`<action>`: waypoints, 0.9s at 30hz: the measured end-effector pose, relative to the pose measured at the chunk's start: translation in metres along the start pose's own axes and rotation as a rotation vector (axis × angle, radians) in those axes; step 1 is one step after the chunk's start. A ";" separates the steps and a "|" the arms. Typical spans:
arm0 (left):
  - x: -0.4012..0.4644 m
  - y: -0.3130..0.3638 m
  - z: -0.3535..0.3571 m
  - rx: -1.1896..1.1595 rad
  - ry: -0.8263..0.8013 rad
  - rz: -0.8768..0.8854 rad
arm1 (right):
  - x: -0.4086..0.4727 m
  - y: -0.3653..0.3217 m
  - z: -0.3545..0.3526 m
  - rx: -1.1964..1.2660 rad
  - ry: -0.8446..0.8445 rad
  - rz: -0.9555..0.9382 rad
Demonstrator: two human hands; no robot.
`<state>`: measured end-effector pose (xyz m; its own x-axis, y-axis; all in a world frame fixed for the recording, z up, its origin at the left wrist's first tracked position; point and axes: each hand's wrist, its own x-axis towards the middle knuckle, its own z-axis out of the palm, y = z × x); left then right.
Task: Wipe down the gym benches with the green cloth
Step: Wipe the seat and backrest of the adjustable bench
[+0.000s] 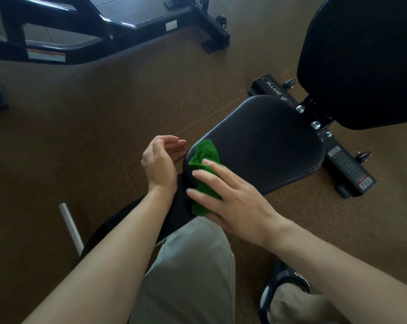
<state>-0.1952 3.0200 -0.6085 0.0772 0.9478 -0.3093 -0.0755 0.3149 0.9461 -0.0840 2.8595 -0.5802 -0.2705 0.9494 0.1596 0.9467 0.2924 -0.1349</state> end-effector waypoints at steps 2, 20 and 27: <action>0.003 -0.001 -0.004 -0.036 0.014 -0.011 | 0.029 0.005 -0.001 0.086 0.013 0.055; -0.005 -0.001 0.006 0.459 -0.384 -0.004 | -0.047 0.108 -0.009 0.057 0.374 1.233; -0.003 -0.005 0.007 0.397 -0.370 0.012 | 0.019 -0.061 0.010 0.188 0.371 0.804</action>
<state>-0.1878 3.0153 -0.6115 0.4290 0.8477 -0.3119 0.2974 0.1935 0.9350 -0.1490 2.8606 -0.5786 0.5647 0.7868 0.2491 0.7728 -0.3982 -0.4941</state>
